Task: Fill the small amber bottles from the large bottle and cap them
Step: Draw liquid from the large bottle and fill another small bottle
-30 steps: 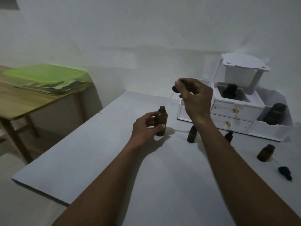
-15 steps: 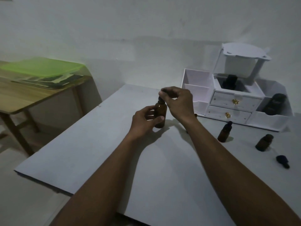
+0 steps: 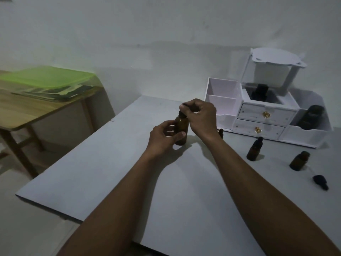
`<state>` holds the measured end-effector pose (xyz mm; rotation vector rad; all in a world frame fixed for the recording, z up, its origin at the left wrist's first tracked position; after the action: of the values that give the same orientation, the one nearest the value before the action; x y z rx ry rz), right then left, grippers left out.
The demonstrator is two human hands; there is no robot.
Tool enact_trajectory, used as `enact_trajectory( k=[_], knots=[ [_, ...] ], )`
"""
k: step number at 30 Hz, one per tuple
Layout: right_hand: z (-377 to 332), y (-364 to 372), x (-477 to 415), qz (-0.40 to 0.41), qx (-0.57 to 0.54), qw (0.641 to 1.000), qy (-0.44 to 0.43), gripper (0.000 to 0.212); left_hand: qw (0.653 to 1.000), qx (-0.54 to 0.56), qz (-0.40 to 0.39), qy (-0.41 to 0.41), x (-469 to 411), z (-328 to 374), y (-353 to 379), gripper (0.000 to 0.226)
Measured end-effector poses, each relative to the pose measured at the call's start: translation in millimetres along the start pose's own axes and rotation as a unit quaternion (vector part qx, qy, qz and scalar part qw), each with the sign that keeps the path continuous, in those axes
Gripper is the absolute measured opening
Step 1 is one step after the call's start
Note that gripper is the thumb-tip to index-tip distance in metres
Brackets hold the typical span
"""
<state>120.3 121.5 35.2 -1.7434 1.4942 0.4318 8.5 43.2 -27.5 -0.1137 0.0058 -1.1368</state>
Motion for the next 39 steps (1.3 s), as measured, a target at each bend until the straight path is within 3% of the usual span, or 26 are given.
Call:
enact_trajectory(
  k=[14,19,25,30,39],
  knots=[
    [-14.4,-12.0,-4.4,0.033,-0.034,0.999,-0.017,0.020,1.000,0.009,0.012,-0.019,0.7,0.6,4.0,0.060],
    [-31.8,-30.2,-20.7,0.073,-0.066,0.994,-0.037,0.019,0.995,-0.036,0.084,0.033,2.8,5.5,4.0,0.070],
    [-51.0,-83.9,-28.9,0.114,-0.098,0.987,-0.060,0.008,0.971,-0.027,0.167,0.168,27.5,28.6,11.5,0.048],
    [-43.4,-155.5,-13.4,0.165,-0.063,0.981,-0.074,0.007,0.975,-0.006,0.083,0.205,58.5,50.6,60.2,0.031],
    [7.6,-272.9,33.4,0.218,0.039,0.975,-0.024,0.007,0.981,-0.040,-0.146,0.118,90.5,48.9,194.9,0.021]
  ],
)
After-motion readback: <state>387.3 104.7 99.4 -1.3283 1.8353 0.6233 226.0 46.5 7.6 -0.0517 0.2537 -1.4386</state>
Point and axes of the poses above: each hand's wrist, its own x-axis away from the middle knuckle, its own y-axis out of the palm, z = x × y, the point moved 3 cm from there along -x, towards the middle knuckle, and after that the axes turned 10 degrees about -y, right-handed, at the moved point
